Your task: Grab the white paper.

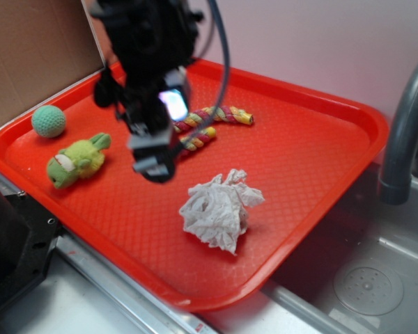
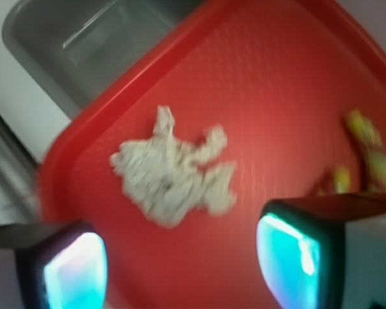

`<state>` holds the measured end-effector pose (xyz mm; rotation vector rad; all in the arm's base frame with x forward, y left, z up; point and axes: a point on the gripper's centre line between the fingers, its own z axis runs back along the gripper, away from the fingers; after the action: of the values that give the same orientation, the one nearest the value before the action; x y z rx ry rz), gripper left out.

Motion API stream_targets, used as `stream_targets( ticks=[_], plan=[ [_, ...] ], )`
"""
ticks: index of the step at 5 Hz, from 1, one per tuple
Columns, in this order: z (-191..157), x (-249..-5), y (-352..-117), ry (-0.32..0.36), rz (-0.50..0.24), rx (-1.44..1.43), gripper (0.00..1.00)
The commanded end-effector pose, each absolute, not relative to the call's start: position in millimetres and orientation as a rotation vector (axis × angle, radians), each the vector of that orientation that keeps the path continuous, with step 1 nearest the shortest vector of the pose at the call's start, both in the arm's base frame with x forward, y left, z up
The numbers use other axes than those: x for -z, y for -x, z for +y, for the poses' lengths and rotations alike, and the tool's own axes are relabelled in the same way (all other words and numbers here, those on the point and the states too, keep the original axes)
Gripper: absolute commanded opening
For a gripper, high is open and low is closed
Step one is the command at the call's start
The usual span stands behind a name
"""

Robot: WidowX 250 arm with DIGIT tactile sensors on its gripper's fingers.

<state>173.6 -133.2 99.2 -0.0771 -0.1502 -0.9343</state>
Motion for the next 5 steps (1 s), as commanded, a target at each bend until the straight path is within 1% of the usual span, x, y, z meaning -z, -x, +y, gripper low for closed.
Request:
stream_targets(
  ticks=[1,2,3,4,5],
  plan=[
    [-154,-40,-182,0.182,-0.074,1.100,1.00],
    [-155,-29,-169,0.194,-0.037,1.050,0.91],
    [-150,-28,-164,0.203,-0.044,1.010,0.00],
    [-150,-29,-167,0.164,-0.039,0.998,0.00],
    [-136,-43,-157,0.084,-0.060,0.949,0.00]
  ],
)
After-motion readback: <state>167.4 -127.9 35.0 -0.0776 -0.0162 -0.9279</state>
